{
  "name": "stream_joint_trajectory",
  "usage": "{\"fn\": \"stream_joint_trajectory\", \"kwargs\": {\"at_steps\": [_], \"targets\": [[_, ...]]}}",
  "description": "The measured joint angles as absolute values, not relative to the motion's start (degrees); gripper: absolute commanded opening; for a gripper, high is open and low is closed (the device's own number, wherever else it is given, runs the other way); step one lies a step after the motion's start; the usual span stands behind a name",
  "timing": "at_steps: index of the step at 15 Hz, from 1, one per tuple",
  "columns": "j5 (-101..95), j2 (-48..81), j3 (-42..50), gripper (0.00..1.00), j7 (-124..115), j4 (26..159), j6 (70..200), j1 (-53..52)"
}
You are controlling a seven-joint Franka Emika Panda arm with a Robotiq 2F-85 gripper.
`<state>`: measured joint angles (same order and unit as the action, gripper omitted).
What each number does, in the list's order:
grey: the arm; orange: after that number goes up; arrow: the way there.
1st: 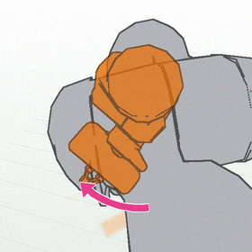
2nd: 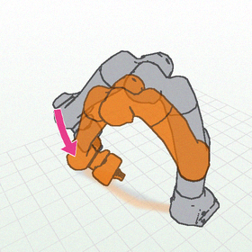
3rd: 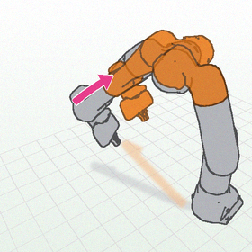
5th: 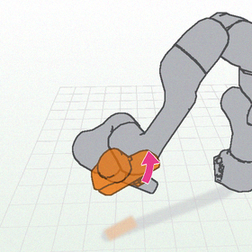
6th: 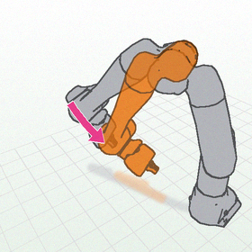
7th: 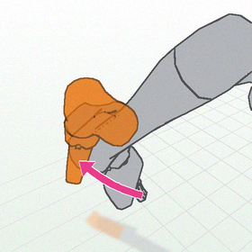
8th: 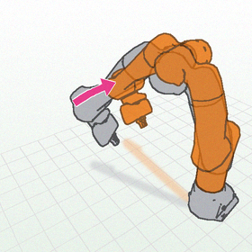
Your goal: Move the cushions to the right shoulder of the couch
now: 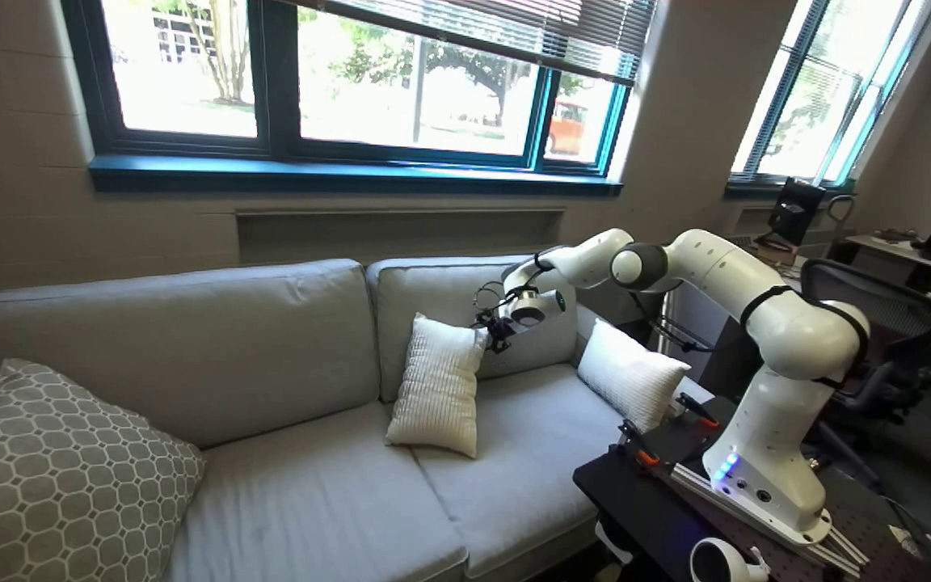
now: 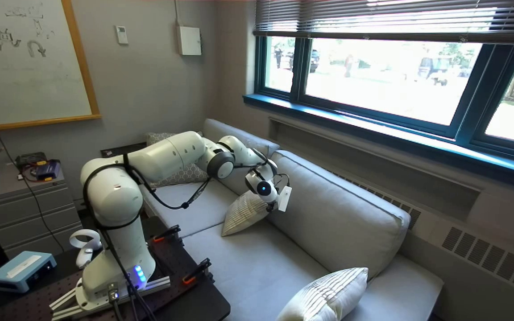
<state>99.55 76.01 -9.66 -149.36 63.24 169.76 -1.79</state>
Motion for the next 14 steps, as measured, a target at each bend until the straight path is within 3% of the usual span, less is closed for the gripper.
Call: {"fn": "stream_joint_trajectory", "kwargs": {"at_steps": [6, 7, 9, 14], "targets": [[101.46, 79.96, -11.00, 1.00, -149.36, 58.78, 164.47, -0.34], [101.61, 80.77, -11.12, 0.75, -149.36, 58.46, 163.75, -0.25], [101.84, 82.21, -11.39, 0.69, -149.36, 57.79, 162.80, -0.24], [101.84, 83.13, -11.86, 0.31, -149.34, 56.27, 161.87, -0.41]]}}
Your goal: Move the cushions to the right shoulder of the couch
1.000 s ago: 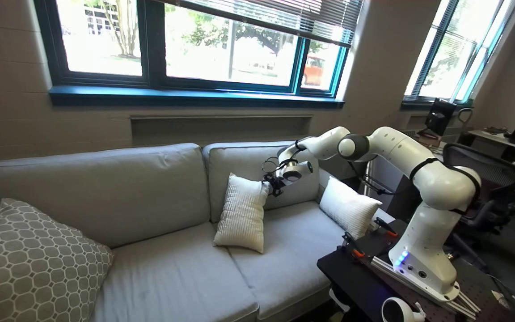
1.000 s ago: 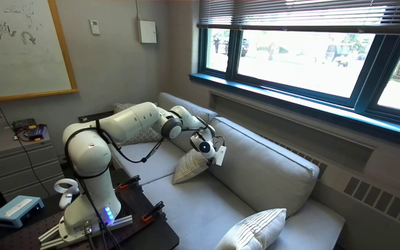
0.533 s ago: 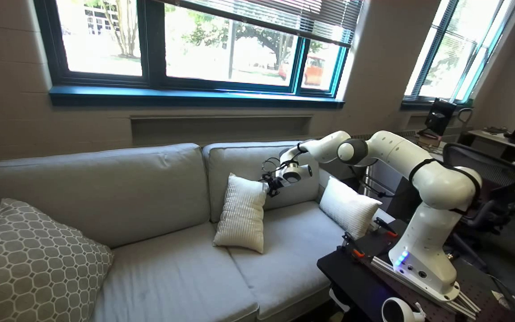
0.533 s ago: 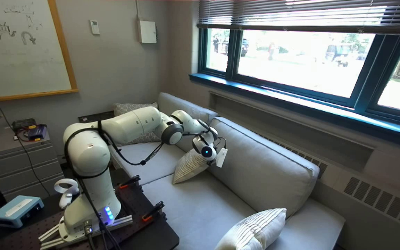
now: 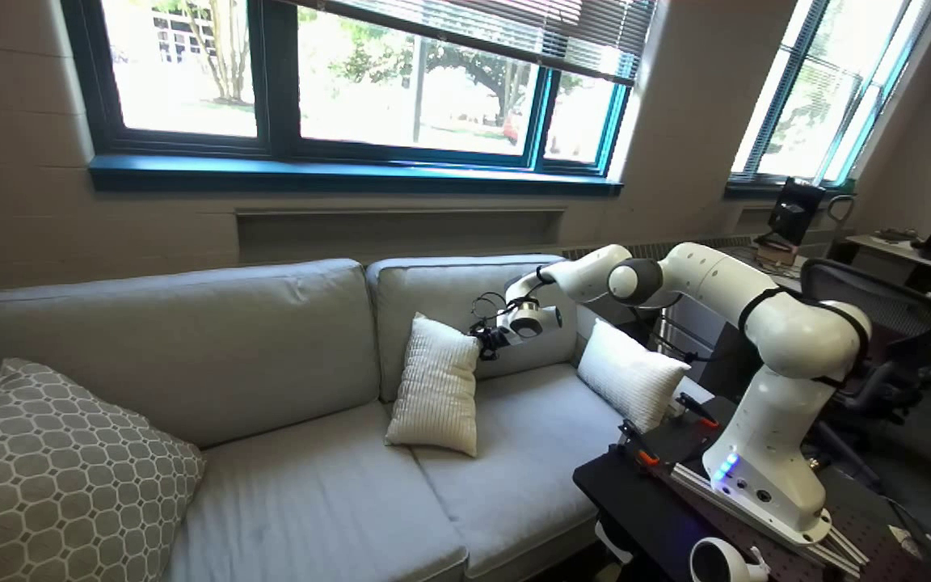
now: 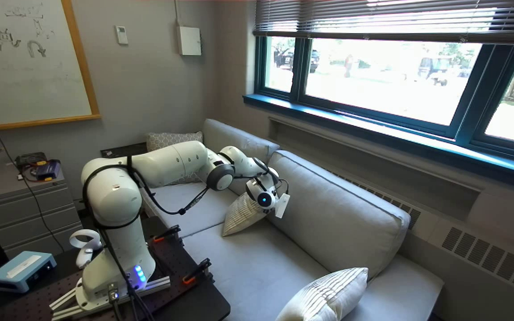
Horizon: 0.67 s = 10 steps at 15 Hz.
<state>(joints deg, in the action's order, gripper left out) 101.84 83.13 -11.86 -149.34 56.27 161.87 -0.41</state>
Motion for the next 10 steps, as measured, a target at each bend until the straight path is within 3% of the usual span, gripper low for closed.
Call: {"fn": "stream_joint_trajectory", "kwargs": {"at_steps": [3, 6, 7, 10], "targets": [[101.74, 82.99, -11.87, 0.10, -149.25, 55.58, 162.29, -0.57], [101.89, 82.46, -11.81, 0.04, -148.80, 55.50, 165.63, -0.65], [102.91, 82.14, -11.82, 0.09, -147.90, 55.68, 167.06, -0.57], [112.61, 80.73, -12.03, 0.08, -139.51, 56.56, 170.99, 0.65]]}}
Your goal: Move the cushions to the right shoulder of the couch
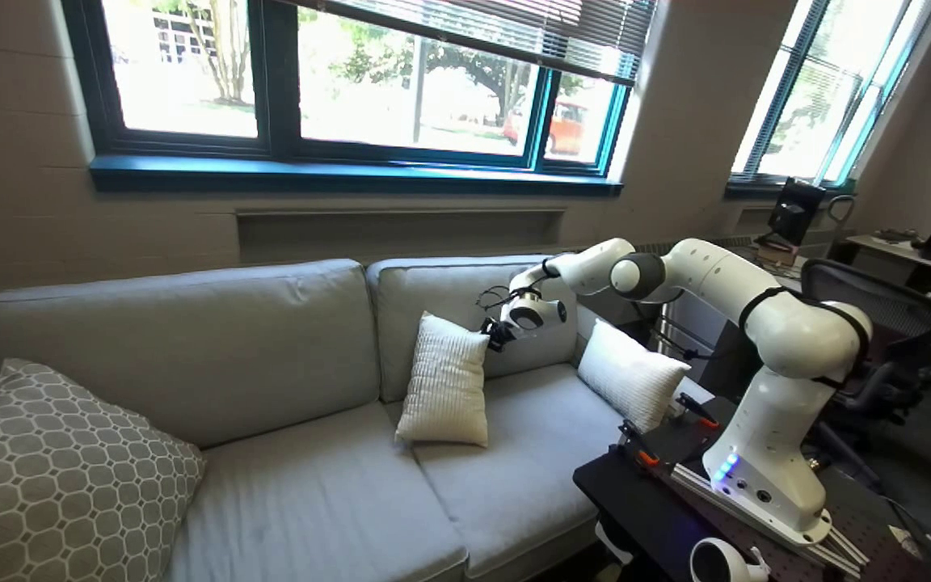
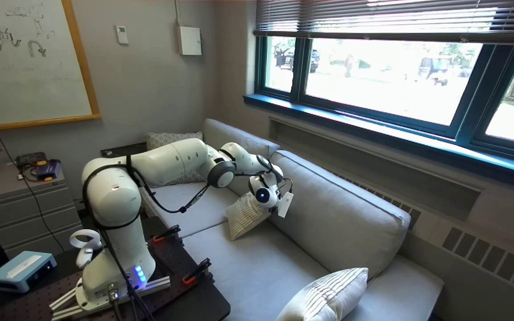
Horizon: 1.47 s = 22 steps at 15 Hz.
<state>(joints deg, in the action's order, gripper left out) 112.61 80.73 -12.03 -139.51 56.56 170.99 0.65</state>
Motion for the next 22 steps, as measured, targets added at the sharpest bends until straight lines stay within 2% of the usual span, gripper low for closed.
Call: {"fn": "stream_joint_trajectory", "kwargs": {"at_steps": [4, 8, 18, 22], "targets": [[131.67, 79.29, -11.04, 0.08, -124.81, 55.95, 173.06, 4.80], [150.22, 78.13, -2.68, 0.08, -116.78, 56.12, 170.11, 6.50], [149.31, 78.21, 16.28, 0.08, -135.12, 54.12, 172.28, 12.90], [149.30, 79.07, 26.12, 0.08, -147.73, 54.02, 175.91, 12.43]]}}
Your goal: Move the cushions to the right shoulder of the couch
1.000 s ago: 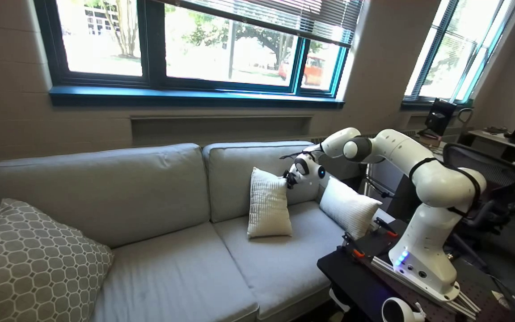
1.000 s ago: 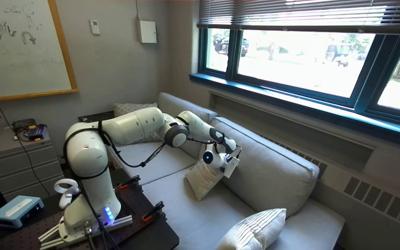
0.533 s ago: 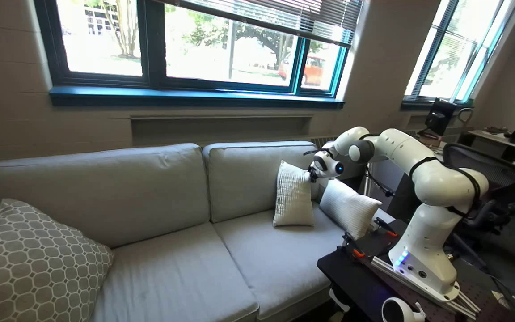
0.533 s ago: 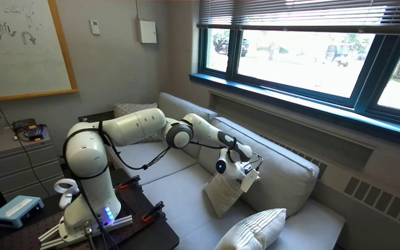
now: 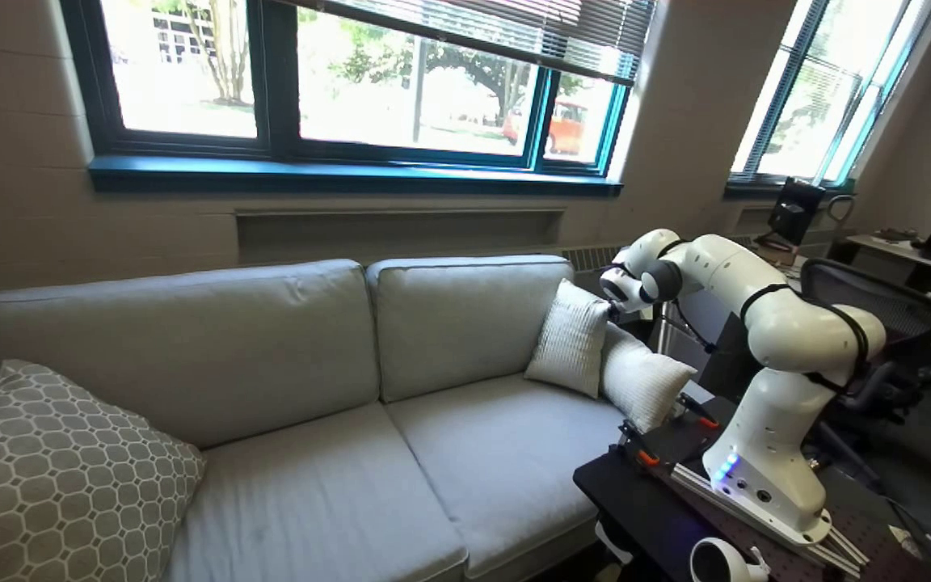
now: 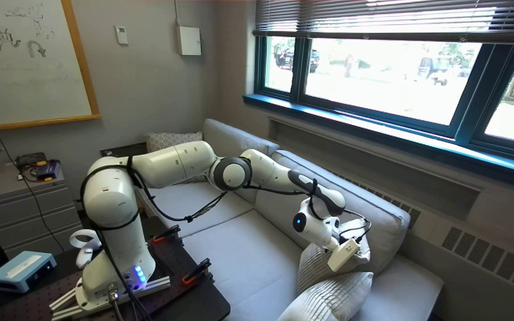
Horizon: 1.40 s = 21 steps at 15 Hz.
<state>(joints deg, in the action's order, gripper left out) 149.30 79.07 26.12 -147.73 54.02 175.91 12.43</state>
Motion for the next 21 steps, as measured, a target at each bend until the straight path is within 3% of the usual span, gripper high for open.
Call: {"fn": "stream_joint_trajectory", "kwargs": {"at_steps": [2, 8, 14, 21], "targets": [[149.36, 79.80, 29.31, 0.08, -150.83, 53.48, 179.88, 11.99], [149.35, 81.05, 22.75, 0.08, -149.49, 43.73, 198.95, 18.88], [149.29, 81.77, 23.81, 0.08, -149.23, 42.46, 197.70, 21.94], [149.29, 82.37, 27.96, 0.08, -149.07, 42.40, 197.38, 16.43]]}}
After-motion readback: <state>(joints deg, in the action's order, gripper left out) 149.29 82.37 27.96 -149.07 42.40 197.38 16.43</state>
